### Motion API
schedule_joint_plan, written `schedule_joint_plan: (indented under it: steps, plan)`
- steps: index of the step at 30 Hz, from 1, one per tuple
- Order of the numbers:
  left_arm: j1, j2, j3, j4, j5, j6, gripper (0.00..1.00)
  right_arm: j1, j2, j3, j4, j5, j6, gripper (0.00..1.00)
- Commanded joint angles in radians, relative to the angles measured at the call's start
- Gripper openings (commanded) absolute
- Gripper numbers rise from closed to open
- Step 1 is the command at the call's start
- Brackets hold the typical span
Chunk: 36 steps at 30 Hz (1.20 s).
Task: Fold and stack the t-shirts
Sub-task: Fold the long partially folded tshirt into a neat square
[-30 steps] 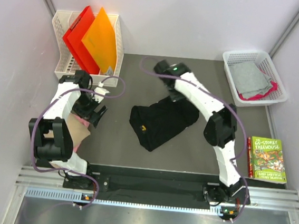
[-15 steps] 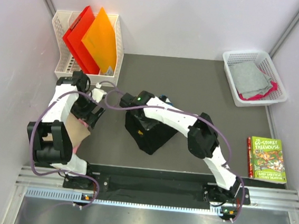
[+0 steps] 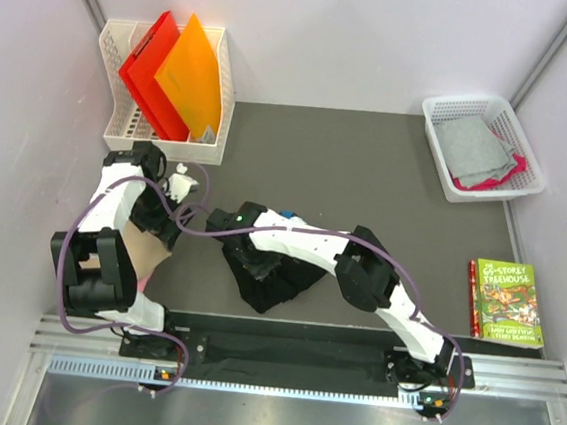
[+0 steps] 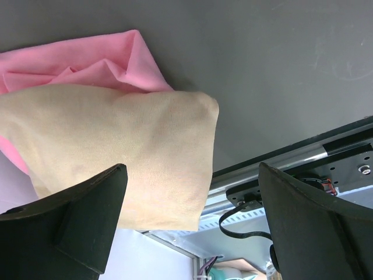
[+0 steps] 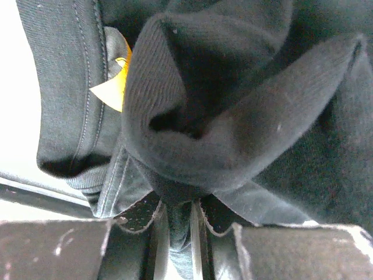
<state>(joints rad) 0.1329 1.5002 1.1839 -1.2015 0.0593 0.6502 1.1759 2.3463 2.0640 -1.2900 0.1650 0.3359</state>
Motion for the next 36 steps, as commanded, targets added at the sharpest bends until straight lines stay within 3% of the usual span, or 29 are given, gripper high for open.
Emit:
schedule_joint_plan:
  steps: [1, 4, 6, 10, 13, 14, 18, 23, 29, 32, 36]
  plan:
    - [-0.001, -0.024, 0.031, 0.010, 0.047, 0.014, 0.99, -0.005, -0.048, -0.031, 0.102, -0.090, -0.064, 0.14]
    - [-0.001, -0.024, 0.025, 0.008, 0.047, 0.009, 0.99, -0.038, -0.039, 0.025, 0.126, -0.125, -0.063, 0.11]
    - [-0.001, -0.028, 0.017, 0.008, 0.048, 0.008, 0.99, -0.054, -0.022, 0.057, 0.155, -0.160, -0.069, 0.15]
    - [-0.001, -0.034, 0.008, 0.008, 0.043, 0.005, 0.99, -0.062, 0.014, 0.155, 0.159, -0.232, -0.098, 0.33]
    - [-0.003, -0.031, 0.006, 0.005, 0.045, 0.002, 0.99, -0.073, 0.001, 0.169, 0.175, -0.252, -0.126, 0.55]
    - [-0.001, -0.029, 0.009, 0.002, 0.047, 0.000, 0.99, -0.078, -0.008, 0.170, 0.181, -0.263, -0.129, 0.67]
    - [-0.001, -0.015, 0.025, -0.009, 0.060, -0.014, 0.99, -0.119, -0.077, 0.171, 0.245, -0.303, -0.135, 0.78]
    - [-0.003, 0.011, 0.059, -0.032, 0.080, -0.029, 0.99, -0.197, -0.206, 0.136, 0.248, -0.234, -0.126, 0.79]
    - [-0.019, 0.028, 0.117, -0.087, 0.123, -0.041, 0.99, -0.427, -0.497, -0.131, 0.434, -0.241, -0.055, 0.76]
    - [-0.090, 0.022, 0.143, -0.116, 0.125, -0.055, 0.99, -0.524, -0.535, -0.168, 0.443, -0.292, -0.048, 0.75]
    - [-0.335, 0.008, 0.177, -0.112, 0.079, -0.113, 0.99, -0.593, -0.542, -0.260, 0.480, -0.364, -0.034, 0.71]
